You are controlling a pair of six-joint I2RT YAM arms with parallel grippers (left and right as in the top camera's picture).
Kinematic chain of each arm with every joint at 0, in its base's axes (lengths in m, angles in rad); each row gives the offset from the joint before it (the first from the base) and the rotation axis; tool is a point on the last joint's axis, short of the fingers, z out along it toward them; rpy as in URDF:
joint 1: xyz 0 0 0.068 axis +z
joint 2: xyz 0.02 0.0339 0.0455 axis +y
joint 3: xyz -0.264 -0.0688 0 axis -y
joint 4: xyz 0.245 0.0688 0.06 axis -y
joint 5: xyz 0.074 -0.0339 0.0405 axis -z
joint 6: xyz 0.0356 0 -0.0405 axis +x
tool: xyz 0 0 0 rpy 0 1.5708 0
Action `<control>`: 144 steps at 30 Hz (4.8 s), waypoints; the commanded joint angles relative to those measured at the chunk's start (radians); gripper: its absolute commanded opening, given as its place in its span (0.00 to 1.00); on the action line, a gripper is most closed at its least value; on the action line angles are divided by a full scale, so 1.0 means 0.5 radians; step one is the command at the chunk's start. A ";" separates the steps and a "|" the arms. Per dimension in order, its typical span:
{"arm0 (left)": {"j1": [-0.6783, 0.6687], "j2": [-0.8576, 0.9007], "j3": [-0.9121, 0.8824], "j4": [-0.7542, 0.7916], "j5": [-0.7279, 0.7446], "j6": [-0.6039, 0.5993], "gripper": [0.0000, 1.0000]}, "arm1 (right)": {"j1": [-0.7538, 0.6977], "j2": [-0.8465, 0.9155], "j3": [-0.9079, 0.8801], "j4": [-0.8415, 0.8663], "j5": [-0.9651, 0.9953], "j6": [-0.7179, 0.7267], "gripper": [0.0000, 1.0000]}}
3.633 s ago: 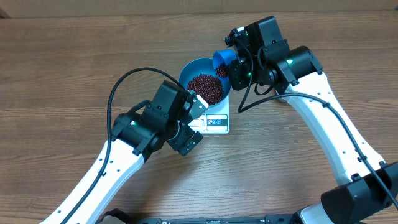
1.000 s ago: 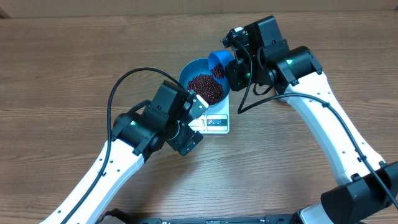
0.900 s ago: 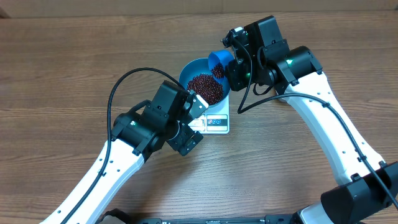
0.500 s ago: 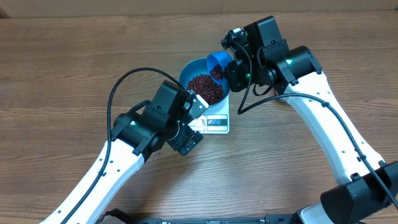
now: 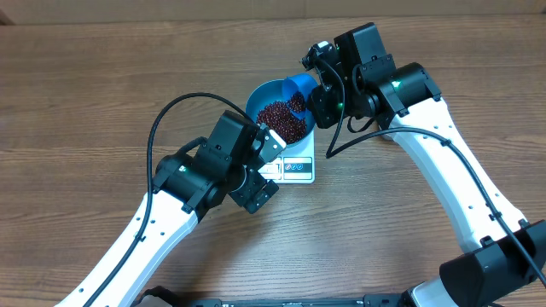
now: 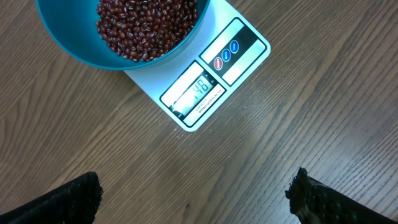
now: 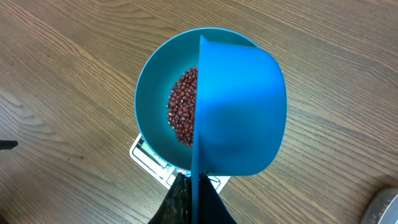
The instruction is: Scoop item into bowl and weigh 150g on scale
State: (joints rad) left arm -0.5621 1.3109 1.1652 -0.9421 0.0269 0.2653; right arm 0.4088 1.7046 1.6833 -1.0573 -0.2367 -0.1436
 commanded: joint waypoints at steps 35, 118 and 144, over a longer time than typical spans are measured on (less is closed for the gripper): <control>0.011 -0.006 -0.014 0.008 0.031 0.031 1.00 | 0.014 0.014 0.066 -0.039 0.171 0.043 0.04; 0.011 -0.006 -0.014 0.008 0.031 0.031 0.99 | 0.012 0.014 0.066 0.069 0.108 -0.006 0.04; 0.011 -0.006 -0.014 0.008 0.031 0.031 0.99 | 0.012 0.014 0.066 0.070 0.219 0.216 0.04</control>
State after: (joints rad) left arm -0.5621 1.3109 1.1652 -0.9417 0.0269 0.2653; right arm 0.4084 1.7096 1.6833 -1.0321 -0.1703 -0.0826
